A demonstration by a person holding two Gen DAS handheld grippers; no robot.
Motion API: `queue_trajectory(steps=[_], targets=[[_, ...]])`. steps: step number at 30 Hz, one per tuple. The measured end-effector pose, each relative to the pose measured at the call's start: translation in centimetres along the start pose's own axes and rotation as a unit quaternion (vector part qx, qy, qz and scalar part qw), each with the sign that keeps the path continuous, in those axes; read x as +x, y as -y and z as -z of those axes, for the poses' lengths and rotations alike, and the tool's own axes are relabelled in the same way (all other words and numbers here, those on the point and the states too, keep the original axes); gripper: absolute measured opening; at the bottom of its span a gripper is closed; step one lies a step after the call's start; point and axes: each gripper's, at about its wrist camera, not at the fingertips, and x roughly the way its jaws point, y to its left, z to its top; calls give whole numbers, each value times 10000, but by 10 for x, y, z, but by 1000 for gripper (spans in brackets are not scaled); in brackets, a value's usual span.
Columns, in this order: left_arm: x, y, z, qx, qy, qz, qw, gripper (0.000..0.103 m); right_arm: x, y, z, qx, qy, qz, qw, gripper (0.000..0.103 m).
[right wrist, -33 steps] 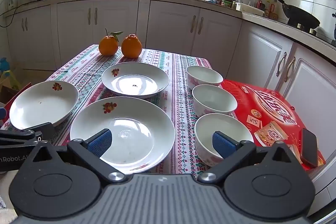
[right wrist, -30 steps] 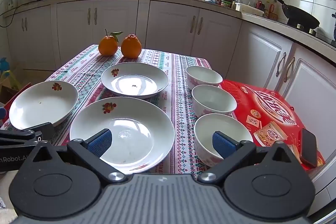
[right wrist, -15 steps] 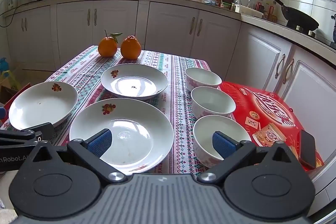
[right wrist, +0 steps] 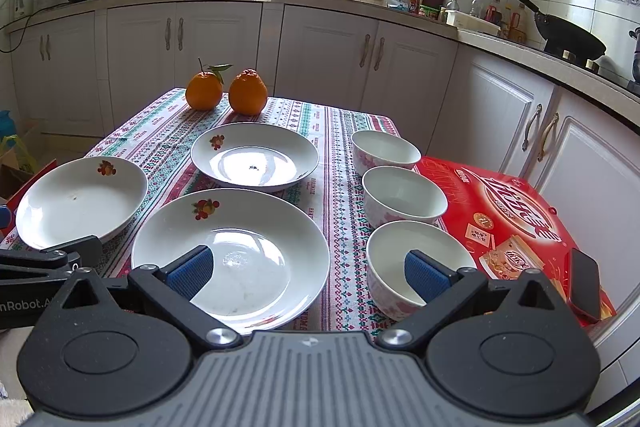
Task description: Organize plates and bowls
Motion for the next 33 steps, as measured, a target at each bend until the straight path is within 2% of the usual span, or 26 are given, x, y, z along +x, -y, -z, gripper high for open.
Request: queue_trajectory(steps=[33], targets=[[2,2,2,37,-40,-73,10000,102,-2,0,1,-2,37,-16,10000,103]])
